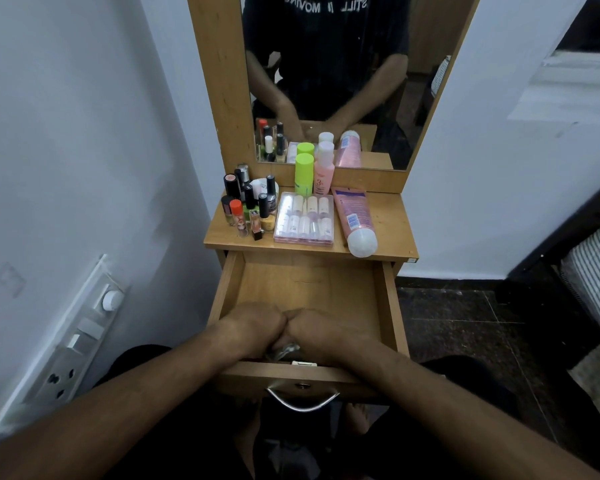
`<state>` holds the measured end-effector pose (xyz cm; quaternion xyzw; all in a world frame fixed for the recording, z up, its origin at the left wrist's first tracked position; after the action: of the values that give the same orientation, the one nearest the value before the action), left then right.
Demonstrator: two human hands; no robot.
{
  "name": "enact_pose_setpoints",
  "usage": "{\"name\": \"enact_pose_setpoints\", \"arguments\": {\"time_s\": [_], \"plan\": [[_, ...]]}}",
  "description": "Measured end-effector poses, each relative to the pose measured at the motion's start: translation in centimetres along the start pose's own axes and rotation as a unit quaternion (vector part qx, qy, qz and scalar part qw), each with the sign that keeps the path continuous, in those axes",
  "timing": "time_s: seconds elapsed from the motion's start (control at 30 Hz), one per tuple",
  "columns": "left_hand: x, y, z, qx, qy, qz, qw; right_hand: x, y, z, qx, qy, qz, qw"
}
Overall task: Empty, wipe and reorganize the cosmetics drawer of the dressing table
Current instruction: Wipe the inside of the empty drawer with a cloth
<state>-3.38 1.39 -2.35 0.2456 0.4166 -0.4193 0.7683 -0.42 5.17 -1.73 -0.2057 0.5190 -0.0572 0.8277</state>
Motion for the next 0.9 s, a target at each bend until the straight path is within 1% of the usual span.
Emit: {"name": "enact_pose_setpoints", "arguments": {"time_s": [0.13,0.33,0.47,0.57,0.67,0.77,0.9], "plan": [[0.0,-2.1,1.2,-0.036,0.007,-0.058,0.998,-0.1,-2.3,-1.1,-0.052,0.016,-0.012,0.998],[0.0,-2.0,1.0,-0.032,-0.001,-0.069,0.997,0.1,-2.4,-1.3,-0.094,0.031,-0.008,0.995],[-0.5,-2.3,1.1,-0.016,-0.008,-0.049,0.999,0.1,-1.8,-1.7,-0.095,0.055,-0.012,0.994],[-1.0,-4.3,1.0,-0.031,0.003,0.012,0.999,-0.4,-1.8,-2.3,-0.069,0.111,0.042,0.991],[-2.1,-5.4,0.5,-0.044,0.049,0.000,0.998,-0.3,-0.9,-2.6,-0.021,0.131,0.091,0.987],[-3.5,-5.7,-0.2,-0.067,0.135,-0.016,0.988,0.2,0.1,-2.8,0.000,0.150,0.099,0.984],[-4.4,-7.5,-1.2,-0.115,0.243,0.018,0.963,1.2,1.6,-3.4,0.050,0.120,0.110,0.985]]}}
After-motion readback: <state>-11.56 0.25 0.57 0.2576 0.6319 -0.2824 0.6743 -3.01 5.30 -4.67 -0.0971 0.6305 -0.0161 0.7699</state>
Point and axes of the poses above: each hand's wrist, its own z-axis away from the middle knuckle, its own x-axis out of the palm, y = z × x, the point moved 9 cm from there along -z, towards the middle knuckle, and after that the axes turned 5 degrees about x, right-handed, at the moved point
